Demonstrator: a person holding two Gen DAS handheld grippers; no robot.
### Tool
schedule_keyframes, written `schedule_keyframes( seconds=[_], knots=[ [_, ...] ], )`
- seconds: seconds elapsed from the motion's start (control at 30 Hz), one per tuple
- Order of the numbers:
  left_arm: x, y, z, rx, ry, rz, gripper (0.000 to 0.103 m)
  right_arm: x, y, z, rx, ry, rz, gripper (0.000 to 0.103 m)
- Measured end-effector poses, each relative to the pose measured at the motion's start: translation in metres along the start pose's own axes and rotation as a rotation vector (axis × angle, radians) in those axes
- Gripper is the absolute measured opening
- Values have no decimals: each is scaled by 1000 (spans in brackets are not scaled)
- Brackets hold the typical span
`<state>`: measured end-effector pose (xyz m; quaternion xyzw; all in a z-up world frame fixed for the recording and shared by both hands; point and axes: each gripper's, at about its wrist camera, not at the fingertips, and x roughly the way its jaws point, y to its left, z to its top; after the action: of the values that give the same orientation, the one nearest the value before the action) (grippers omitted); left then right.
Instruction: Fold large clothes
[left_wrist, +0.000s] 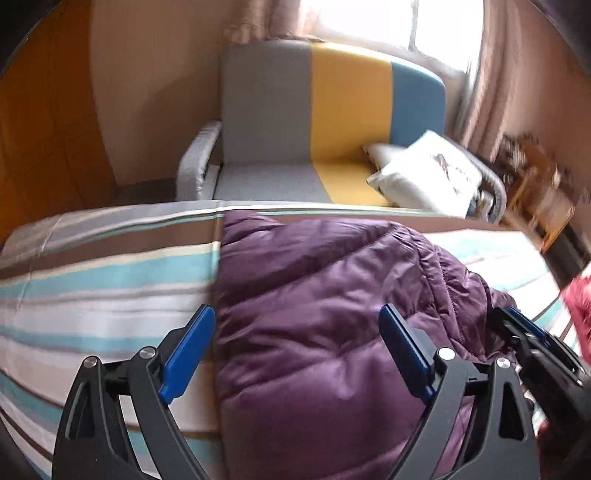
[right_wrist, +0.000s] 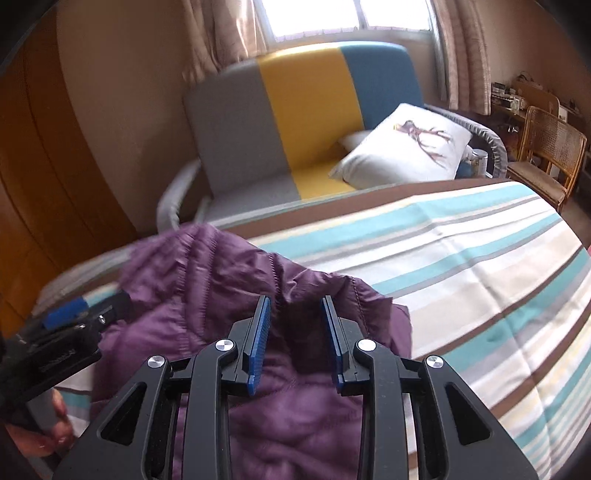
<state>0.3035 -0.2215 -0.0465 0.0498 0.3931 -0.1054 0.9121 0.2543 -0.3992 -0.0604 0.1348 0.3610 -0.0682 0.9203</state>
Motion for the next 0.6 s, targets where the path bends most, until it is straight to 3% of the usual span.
schedule_keyframes(
  seconds=[0.13,0.33,0.6],
  knots=[
    [33,-21,-4,90,39,37,93,32,-8,-4,-4,54,-48,28],
    [67,-21,-9,77,87,-1,94,55,-21,-15,25,57,-70,28],
    [77,-22,-18,76,64,4,94,61,-22,-21,24,37,-84,28]
  ],
)
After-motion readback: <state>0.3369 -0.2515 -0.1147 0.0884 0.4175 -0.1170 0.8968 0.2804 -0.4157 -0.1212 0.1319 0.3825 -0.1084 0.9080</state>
